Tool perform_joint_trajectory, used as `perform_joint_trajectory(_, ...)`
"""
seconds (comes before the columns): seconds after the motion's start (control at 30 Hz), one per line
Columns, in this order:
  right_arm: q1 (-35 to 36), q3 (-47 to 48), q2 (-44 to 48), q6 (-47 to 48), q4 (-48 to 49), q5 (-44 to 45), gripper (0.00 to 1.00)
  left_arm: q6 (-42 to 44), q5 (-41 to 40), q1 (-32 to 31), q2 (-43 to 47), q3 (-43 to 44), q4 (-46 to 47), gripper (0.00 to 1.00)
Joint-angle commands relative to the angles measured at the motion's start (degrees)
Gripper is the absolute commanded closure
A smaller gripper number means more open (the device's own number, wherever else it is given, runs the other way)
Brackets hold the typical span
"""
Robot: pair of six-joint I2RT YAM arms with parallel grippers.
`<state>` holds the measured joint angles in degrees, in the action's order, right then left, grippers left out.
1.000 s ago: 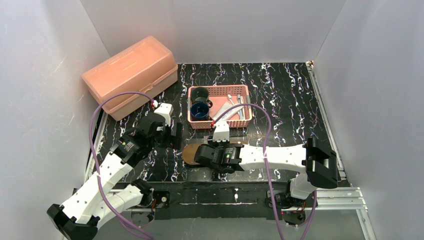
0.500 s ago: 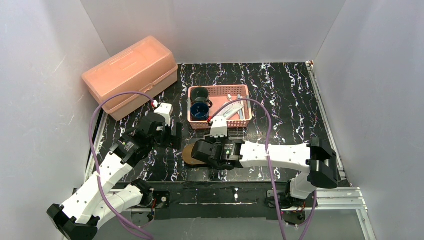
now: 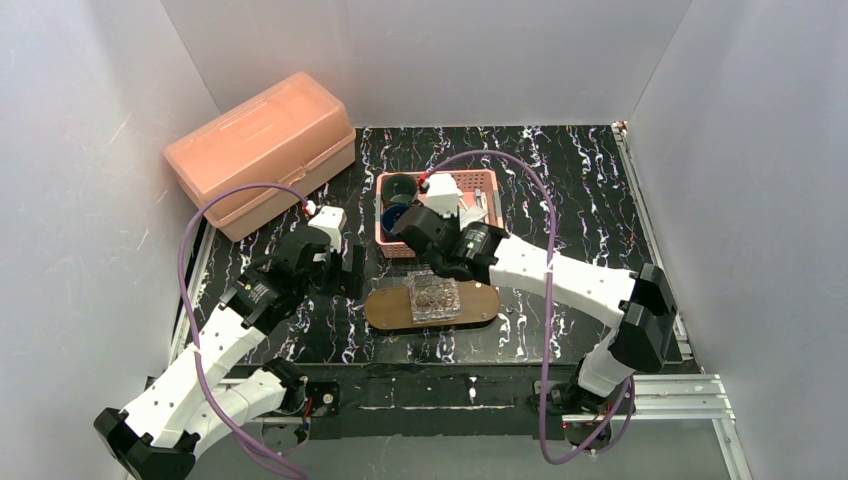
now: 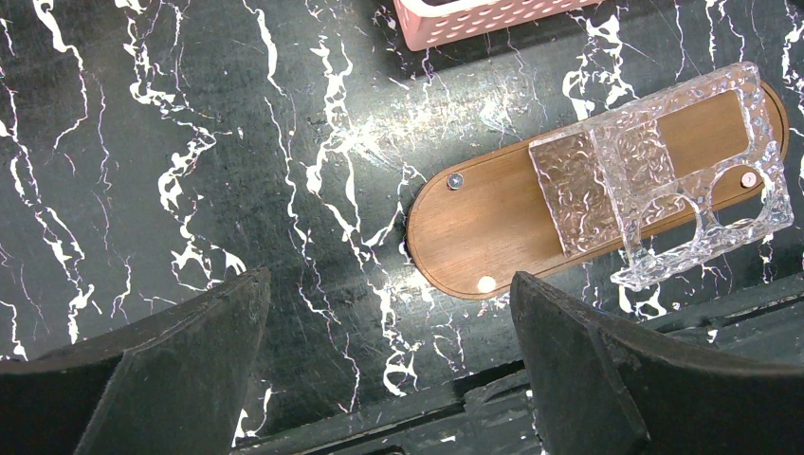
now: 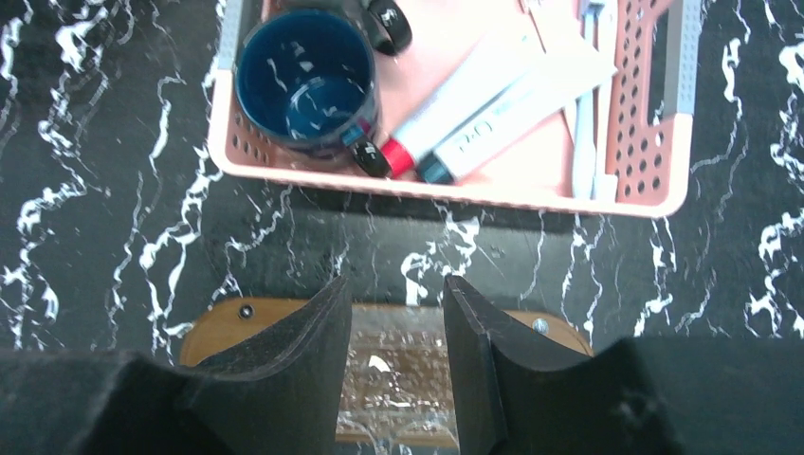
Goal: Prepare toiletry sets of a toothbrush and toothpaste on the tray
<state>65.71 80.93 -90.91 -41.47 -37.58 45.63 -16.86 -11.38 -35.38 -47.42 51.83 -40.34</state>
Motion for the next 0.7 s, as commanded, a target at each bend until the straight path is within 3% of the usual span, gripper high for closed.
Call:
perform_joint_trajectory(0.0, -4.32, 4.98, -3.26, 8.18, 4.14, -6.69, 0.50, 0.47, -0.14, -0.12, 0.58, 0.15, -0.62, 0.02)
perform_joint_trajectory(0.3, -12.89, 14.66, -13.11, 15.63, 4.47, -18.90, 0.49, 0.59, 0.36, -0.13, 0.14, 0.20, -0.53, 0.02)
perform_joint_trajectory(0.67, -18.08, 22.72, -24.14, 19.06, 4.26, -26.23, 0.49, 0.69, 0.51, -0.11, -0.50, 0.28, -0.53, 0.02)
